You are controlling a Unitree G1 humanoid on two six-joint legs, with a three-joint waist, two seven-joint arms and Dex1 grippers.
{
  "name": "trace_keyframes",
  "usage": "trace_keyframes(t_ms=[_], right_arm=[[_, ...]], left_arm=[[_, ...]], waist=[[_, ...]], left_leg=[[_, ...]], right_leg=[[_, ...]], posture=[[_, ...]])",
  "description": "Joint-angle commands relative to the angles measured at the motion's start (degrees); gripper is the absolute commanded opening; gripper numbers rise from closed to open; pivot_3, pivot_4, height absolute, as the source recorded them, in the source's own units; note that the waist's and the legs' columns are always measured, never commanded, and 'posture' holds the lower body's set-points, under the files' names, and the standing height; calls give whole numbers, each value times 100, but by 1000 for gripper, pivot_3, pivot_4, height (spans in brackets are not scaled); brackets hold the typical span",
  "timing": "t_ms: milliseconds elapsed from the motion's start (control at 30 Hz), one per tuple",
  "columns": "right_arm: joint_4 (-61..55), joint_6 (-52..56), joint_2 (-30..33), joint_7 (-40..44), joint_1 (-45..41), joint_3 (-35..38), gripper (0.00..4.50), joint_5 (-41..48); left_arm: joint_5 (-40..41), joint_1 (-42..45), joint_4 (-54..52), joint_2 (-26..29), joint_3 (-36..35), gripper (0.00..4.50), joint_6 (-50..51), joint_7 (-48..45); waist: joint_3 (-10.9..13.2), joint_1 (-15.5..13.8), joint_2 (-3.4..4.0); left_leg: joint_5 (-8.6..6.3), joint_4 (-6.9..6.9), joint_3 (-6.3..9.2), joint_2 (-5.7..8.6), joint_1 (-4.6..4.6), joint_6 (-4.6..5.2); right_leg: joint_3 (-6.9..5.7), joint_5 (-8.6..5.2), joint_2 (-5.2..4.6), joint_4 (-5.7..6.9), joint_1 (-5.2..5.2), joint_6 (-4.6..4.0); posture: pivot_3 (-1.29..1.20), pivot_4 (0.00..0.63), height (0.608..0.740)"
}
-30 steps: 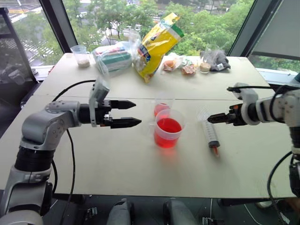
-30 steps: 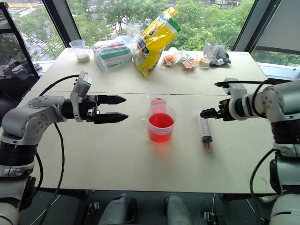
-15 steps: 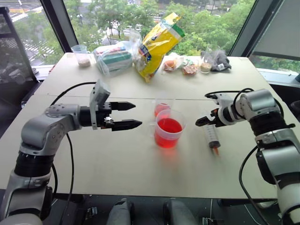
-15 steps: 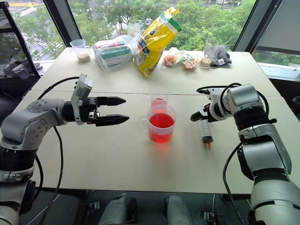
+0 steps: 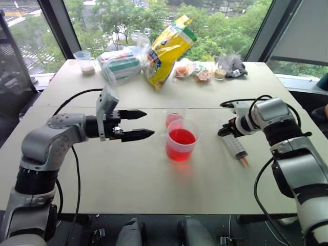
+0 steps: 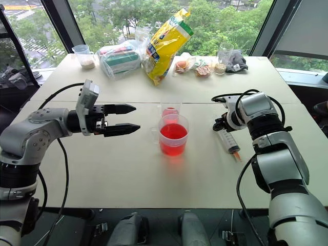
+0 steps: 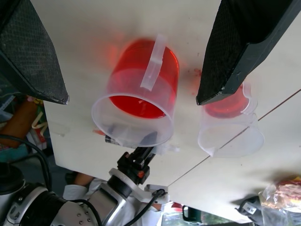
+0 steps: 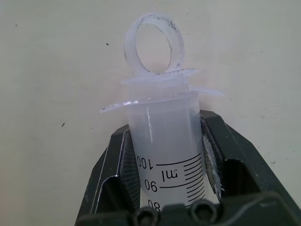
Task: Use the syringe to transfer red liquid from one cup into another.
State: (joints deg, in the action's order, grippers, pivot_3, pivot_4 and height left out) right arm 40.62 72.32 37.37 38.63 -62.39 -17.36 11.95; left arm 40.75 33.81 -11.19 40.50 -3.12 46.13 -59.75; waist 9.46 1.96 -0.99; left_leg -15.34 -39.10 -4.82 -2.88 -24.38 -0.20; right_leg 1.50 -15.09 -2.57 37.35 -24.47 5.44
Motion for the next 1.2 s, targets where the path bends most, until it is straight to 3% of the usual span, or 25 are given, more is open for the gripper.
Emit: trace_keyframes(t_ms=[33, 167, 300, 467, 633, 733, 867, 1000, 1200], right_arm=[[-194, 302, 67, 21, 16, 328, 1438, 36], [-1145, 209, 440, -312, -240, 1310, 1438, 124], [-2882, -363, 306, -585, -116, 2655, 1438, 598], [-4908, -1011, -687, -1066, 38, 3850, 1438, 1387], [-6257, -1331, -1907, -1448, 392, 4424, 1438, 2518], [-6886, -1683, -2483, -1594, 1160, 4287, 1438, 2875], [-7289, -2601, -2559, -1353, 2360, 3512, 1438, 2482], [-7123, -3855, -2659, -1072, 3514, 2844, 1438, 1884], [-6571, -5092, -2744, -988, 4264, 2211, 1438, 1231]], left_arm=[[42, 105, 27, 26, -117, 4500, -149, -85], [66, 226, 159, 47, -166, 4500, -146, -108], [92, 452, 369, -4, -192, 4500, -144, -130], [19, 895, 752, -147, -59, 4500, -210, -269], [-152, 1320, 1161, -295, 145, 4500, -347, -506], [-234, 1524, 1357, -346, 263, 4500, -407, -656], [-317, 1747, 1546, -383, 340, 4500, -416, -837], [-347, 1998, 1733, -429, 397, 4500, -392, -1006], [-329, 2360, 1879, -544, 492, 4500, -315, -1377]], waist=[[0, 6, 0], [11, 1, 18], [14, -53, 23], [14, -88, 23], [14, -128, 23], [8, -139, 15], [9, -119, 15], [9, -109, 15], [9, -88, 15]], left_leg=[[0, 2, 2, 0, -1, 0], [0, 9, -1, 1, -10, 0], [0, 10, 0, 3, -25, 0], [0, 14, 0, -1, -20, -1], [2, 8, 0, 1, -21, -3], [2, 4, -1, 2, -19, -3], [2, 2, -2, 7, -20, -3], [2, 4, -1, 5, -18, -3], [4, 3, 5, 4, -10, -6]], right_leg=[[-2, 0, 0, 0, 0, 0], [-2, 0, -3, 0, -13, 0], [-2, 0, -4, -2, -25, 1], [-3, 0, 3, 2, -25, 1], [-4, 0, -1, 10, -22, 2], [-14, 0, -5, 0, -7, 2], [-13, 0, -9, -4, -5, 1], [-14, 0, 0, -3, -7, 1], [-10, 0, 3, 5, -7, 1]], posture=[[0, 150, 740], [0, 150, 740], [0, 150, 740], [0, 150, 740], [0, 150, 740], [0, 150, 740], [0, 150, 740], [0, 150, 740], [0, 150, 740]])
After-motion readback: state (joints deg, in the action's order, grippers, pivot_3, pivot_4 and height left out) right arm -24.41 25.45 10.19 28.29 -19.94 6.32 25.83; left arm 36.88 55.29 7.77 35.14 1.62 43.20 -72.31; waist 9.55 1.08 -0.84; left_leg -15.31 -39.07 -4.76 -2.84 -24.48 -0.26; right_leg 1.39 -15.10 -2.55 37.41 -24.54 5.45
